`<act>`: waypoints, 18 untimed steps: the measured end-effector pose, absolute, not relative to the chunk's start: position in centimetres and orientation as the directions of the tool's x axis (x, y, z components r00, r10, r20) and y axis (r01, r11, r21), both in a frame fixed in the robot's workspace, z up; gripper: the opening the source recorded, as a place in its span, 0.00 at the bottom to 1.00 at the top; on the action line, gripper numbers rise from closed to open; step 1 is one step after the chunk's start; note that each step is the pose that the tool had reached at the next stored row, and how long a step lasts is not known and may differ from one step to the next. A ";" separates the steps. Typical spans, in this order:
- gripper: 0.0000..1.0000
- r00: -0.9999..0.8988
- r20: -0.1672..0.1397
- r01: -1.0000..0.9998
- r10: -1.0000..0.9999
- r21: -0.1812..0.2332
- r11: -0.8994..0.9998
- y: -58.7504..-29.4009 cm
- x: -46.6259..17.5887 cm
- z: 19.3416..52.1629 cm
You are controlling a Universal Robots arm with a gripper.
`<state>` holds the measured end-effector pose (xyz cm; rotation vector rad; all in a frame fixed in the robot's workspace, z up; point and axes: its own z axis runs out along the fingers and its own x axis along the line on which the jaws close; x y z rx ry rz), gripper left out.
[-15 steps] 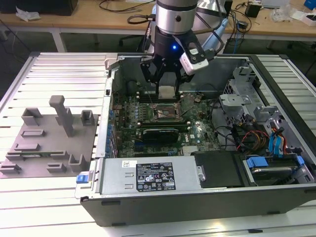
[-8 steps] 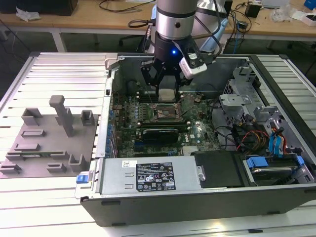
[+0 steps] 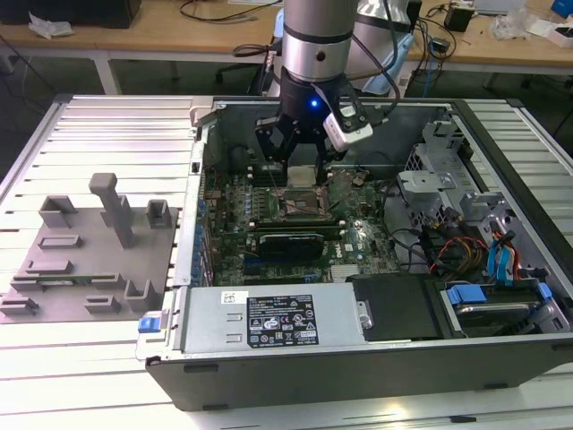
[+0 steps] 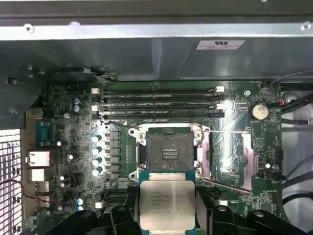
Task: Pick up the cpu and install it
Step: 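Pick up the cpu and move it towards the insertion slot, then place the cpu into insertion slot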
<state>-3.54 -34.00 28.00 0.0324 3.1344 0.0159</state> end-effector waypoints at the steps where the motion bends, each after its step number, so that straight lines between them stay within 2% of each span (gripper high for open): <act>1: 0.55 -1.000 -0.007 0.021 0.021 0.010 1.000 -34.0 -3.5 27.8; 12: 0.55 -1.000 -0.007 0.021 0.021 0.010 1.000 -32.8 -3.3 25.6; 18: 0.55 -1.000 -0.007 0.021 0.021 0.010 1.000 -32.8 -3.3 25.5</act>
